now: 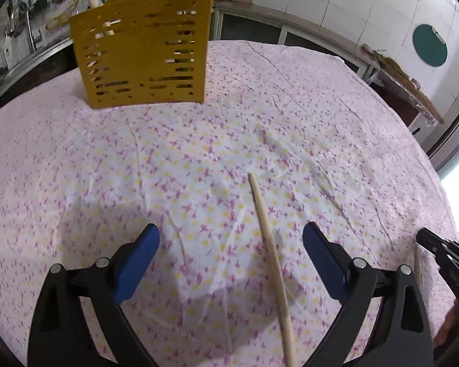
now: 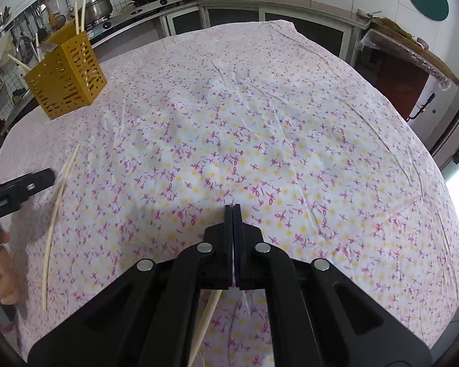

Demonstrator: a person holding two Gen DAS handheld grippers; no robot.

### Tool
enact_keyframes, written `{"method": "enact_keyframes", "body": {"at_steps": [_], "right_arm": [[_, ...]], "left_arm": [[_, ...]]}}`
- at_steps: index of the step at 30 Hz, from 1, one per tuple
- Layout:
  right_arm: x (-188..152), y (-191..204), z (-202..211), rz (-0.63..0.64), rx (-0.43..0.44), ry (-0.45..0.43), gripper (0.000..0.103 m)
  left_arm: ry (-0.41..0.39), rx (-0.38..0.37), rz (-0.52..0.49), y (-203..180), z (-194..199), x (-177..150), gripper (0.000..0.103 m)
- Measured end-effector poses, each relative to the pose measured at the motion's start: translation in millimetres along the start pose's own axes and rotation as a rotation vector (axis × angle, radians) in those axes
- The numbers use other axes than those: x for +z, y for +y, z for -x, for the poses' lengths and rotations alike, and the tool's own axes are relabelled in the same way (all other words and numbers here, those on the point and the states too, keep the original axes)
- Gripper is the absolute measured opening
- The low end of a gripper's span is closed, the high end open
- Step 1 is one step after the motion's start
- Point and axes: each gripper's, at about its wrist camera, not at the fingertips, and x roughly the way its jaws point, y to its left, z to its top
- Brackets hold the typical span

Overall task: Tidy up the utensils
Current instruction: 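Close right tool on a wooden chopstick while left tool closes on another chopstick, then lift the chopstick with left tool while right tool lifts its chopstick toward the caddy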

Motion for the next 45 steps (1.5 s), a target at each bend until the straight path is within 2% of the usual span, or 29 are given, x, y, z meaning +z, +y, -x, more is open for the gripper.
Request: {"method": "enact_keyframes", "body": {"at_steps": [4,6,9,12,13,15,17,18,20,22,25,27,32,40,45], "right_arm": [[-7.0,-1.1,4.4,-0.005,-0.004,0.009,0.004],[-12.4,-0.8,2.4,-0.014,-0.002,0.019,0.008],[-16.3,-1.7,1.5,-0.031,-0.006,0.015,0.011],[-16.8,1.6,5.4,-0.031,0.000,0.013,0.023],[-17.1,4.0,5.7,-0.021,-0.007,0.017,0.024],[-17.7,7.7,0.6,-0.009,-0.017,0.040,0.024],[-17.6,9.9,-1.3,0.006,-0.034,0.036,0.024],[-17.7,10.1,-1.7,0.007,-0.036,0.036,0.024],[-17.5,10.4,-2.1,0.006,-0.033,0.034,0.013],[-18.5,12.1,-3.2,0.008,-0.033,0.032,0.007],[-17.1,12.5,-2.2,-0.005,-0.020,0.017,0.006],[-15.1,15.0,-0.5,-0.002,-0.012,0.007,0.005],[-4.2,24.0,7.6,0.018,0.018,-0.032,0.005],[26.1,41.2,17.0,0.045,0.063,-0.082,0.005],[38.7,47.0,5.6,0.063,0.066,-0.058,0.005]], "left_arm": [[0.019,0.007,-0.012,-3.3,-8.3,1.9,0.092],[0.034,0.007,-0.019,-5.0,-11.9,1.9,0.087],[0.040,0.031,-0.040,-7.6,-12.9,1.7,0.086],[0.046,0.046,-0.041,-8.8,-15.8,4.7,0.082],[0.044,0.054,-0.043,-9.4,-16.7,6.4,0.080],[0.039,0.068,-0.049,-10.6,-18.1,8.8,0.070],[0.039,0.070,-0.053,-13.3,-21.7,12.4,0.066],[0.035,0.075,-0.059,-12.6,-21.6,12.9,0.061],[0.024,0.083,-0.066,-11.7,-21.9,12.8,0.053],[0.021,0.071,-0.063,-8.5,-20.5,12.7,0.047],[0.023,0.044,-0.054,-2.0,-16.7,13.3,0.030],[0.035,-0.013,-0.041,1.9,-14.6,14.0,0.010],[0.040,-0.041,-0.028,7.9,-6.1,14.6,0.003],[0.062,-0.112,0.006,23.5,8.2,18.3,0.003],[0.071,-0.092,-0.019,10.8,3.4,26.1,0.003]]}}
